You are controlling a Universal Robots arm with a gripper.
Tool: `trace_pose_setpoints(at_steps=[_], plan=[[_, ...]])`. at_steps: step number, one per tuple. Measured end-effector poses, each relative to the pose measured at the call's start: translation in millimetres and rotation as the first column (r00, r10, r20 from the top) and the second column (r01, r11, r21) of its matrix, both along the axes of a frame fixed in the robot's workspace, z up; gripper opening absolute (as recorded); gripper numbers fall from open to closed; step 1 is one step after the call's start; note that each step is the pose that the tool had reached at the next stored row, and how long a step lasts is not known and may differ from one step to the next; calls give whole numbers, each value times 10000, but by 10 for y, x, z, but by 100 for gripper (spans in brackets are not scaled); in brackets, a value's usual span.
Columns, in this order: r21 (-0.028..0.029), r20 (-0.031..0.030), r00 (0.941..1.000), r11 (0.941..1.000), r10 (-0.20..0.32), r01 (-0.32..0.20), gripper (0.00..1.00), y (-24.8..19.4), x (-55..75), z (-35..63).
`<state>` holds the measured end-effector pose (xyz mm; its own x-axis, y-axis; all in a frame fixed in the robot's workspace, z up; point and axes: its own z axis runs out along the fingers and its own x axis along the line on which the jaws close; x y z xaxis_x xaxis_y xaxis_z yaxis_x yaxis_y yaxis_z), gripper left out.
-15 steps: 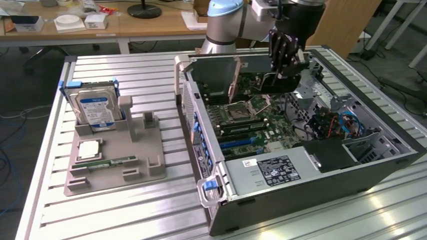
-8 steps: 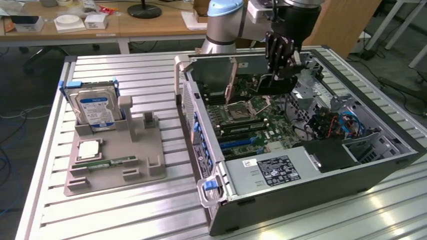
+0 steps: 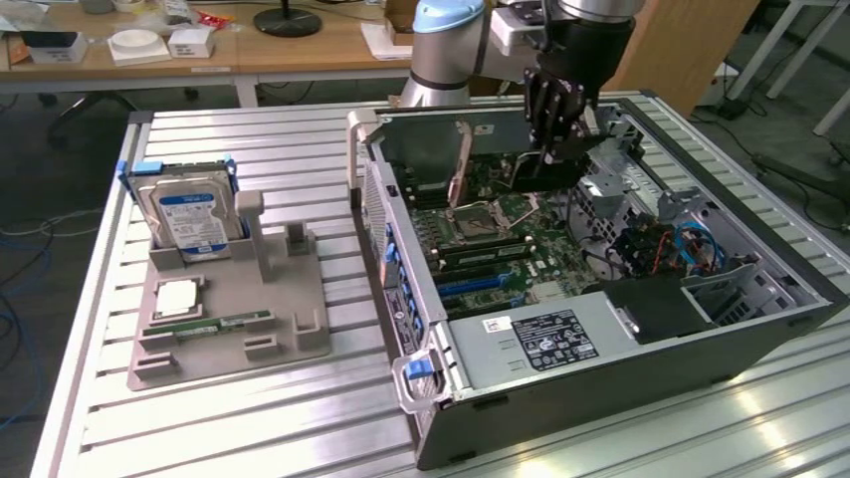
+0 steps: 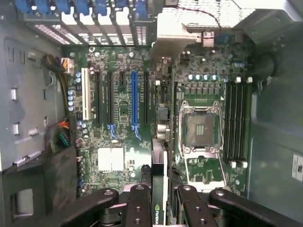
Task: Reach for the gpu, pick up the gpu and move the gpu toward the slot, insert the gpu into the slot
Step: 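Insert the gpu into the slot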
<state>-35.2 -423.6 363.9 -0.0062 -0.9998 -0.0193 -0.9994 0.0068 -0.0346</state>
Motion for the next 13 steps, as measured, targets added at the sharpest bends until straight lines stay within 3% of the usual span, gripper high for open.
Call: trace_pose_setpoints(at_steps=[6,13], plan=[[0,-2,9999,9999,120,-120,26,-39,-17,-67],[-3,-4,9999,9999,122,-122,26,-55,-175,-118]])
